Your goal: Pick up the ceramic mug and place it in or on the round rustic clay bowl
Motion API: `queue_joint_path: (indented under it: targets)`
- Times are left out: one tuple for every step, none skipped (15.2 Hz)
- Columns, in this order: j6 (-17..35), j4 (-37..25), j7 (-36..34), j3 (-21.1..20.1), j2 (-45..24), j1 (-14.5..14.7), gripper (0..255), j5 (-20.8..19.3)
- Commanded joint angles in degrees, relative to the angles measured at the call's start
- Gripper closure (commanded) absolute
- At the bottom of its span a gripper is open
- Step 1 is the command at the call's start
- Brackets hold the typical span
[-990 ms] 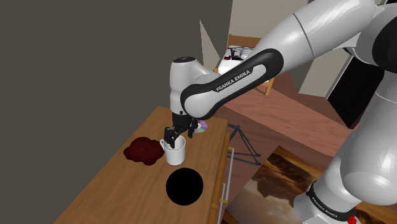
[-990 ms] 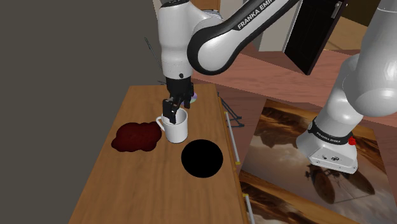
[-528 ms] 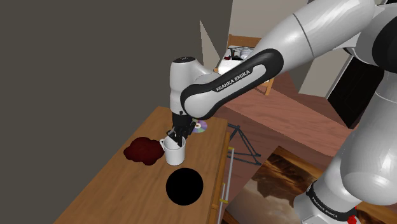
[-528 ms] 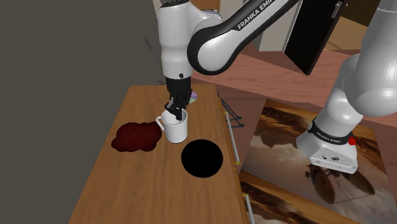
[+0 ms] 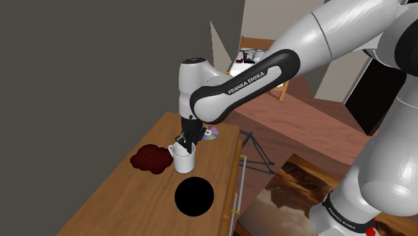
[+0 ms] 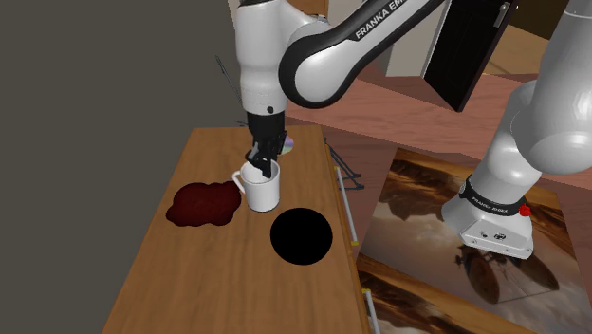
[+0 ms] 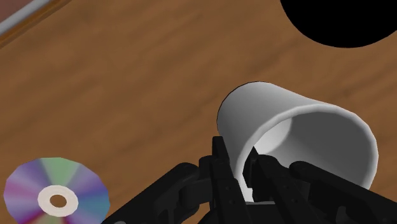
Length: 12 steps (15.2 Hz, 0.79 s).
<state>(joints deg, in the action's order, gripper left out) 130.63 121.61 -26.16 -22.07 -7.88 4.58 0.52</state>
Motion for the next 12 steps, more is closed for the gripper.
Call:
queue_joint_path:
  targets:
    - [-1.30,-0.62,0.13,-0.08,0.75,-0.05,255,0.33]
    - [-2.03,-0.94,0.24,-0.11,1.18,-0.09,255,0.52]
    - [-2.75,-1.28,0.33,-0.13,1.59,-0.13,255,0.71]
    - [-3.47,-1.63,0.43,-0.15,1.99,-0.17,255,0.88]
    - [-4.20,-2.00,0.51,-0.17,2.38,-0.20,255,1.05]
    - [-4.93,-2.37,0.60,-0.18,2.76,-0.24,255,1.21]
    - [-5.66,-2.76,0.67,-0.18,3.12,-0.27,255,1.36]
    - [-6.39,-3.16,0.75,-0.19,3.47,-0.30,255,1.51]
    - [-7.13,-3.58,0.82,-0.19,3.82,-0.33,255,1.64]
    - [-7.86,-4.00,0.88,-0.19,4.15,-0.36,255,1.78]
    - [-8.60,-4.44,0.94,-0.19,4.46,-0.38,255,1.90]
    - [-9.34,-4.89,0.99,-0.19,4.77,-0.41,255,2.02]
